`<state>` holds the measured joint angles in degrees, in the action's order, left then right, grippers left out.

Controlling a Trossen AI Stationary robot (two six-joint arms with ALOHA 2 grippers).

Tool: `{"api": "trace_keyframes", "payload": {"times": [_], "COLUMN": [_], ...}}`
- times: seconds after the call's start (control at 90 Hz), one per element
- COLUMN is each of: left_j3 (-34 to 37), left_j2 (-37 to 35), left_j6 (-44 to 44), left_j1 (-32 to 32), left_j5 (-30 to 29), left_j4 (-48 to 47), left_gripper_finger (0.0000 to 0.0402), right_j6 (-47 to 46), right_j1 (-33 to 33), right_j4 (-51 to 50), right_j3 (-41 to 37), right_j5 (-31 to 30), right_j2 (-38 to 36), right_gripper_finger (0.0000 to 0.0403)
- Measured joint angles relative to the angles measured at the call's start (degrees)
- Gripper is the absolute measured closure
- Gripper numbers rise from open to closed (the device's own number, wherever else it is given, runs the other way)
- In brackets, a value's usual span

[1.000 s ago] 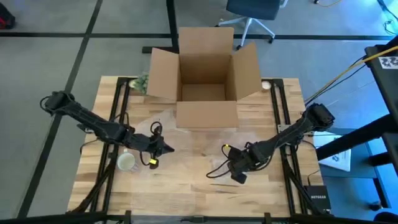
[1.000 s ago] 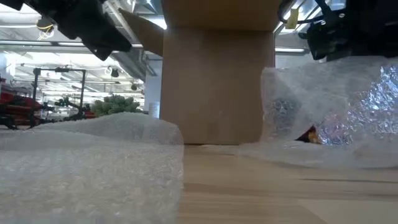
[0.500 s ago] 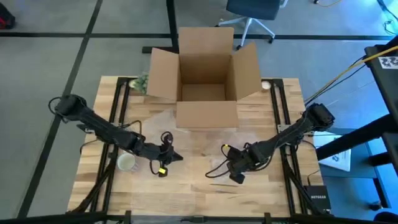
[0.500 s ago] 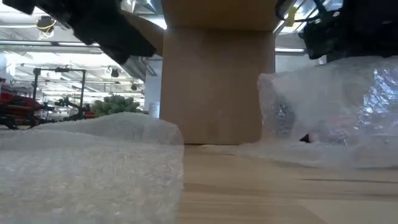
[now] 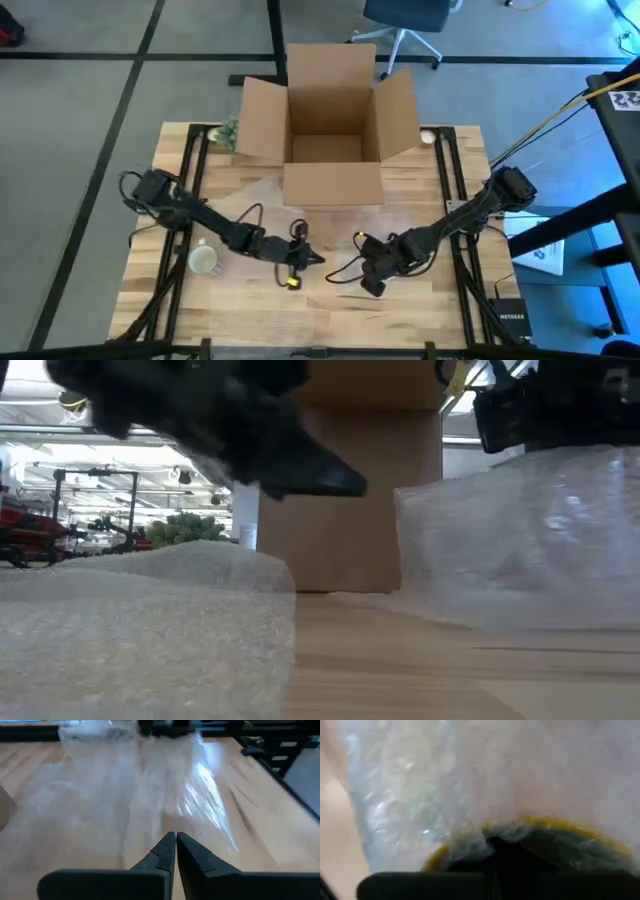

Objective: Wrap mug
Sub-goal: Wrap the orange mug with the bubble wrap

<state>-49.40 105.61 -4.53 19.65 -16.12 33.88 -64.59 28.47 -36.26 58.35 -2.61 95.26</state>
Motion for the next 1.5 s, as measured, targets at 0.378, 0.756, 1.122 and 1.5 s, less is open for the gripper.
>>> {"api": "trace_keyframes", "payload": {"times": [0.378, 0.756, 1.122, 1.5], "left_j3": [-3.94, -3.94, -3.94, -3.94], "left_j2": [1.88, 1.85, 1.53, 1.53], "left_j6": [1.72, 3.12, 1.36, 0.45], "left_j1": [-1.46, -0.52, -0.58, -0.58], "left_j5": [0.04, -0.01, 0.07, 2.41], "left_j4": [-0.36, -0.75, 0.01, -0.38], "left_gripper_finger": [0.0402, 0.0402, 0.0402, 0.0402], "right_j6": [-2.5, 3.16, -14.4, -18.25], "right_j1": [0.0, -0.76, 16.06, 25.92], "right_j4": [5.76, -10.96, -25.56, -10.47], "right_j3": [0.02, 7.67, 11.13, -8.75], "right_j5": [-1.68, -0.78, -10.64, -27.57], "right_j2": [-1.45, -8.34, -14.4, -8.47], "right_gripper_finger": [0.0403, 0.0403, 0.0403, 0.0403]}}
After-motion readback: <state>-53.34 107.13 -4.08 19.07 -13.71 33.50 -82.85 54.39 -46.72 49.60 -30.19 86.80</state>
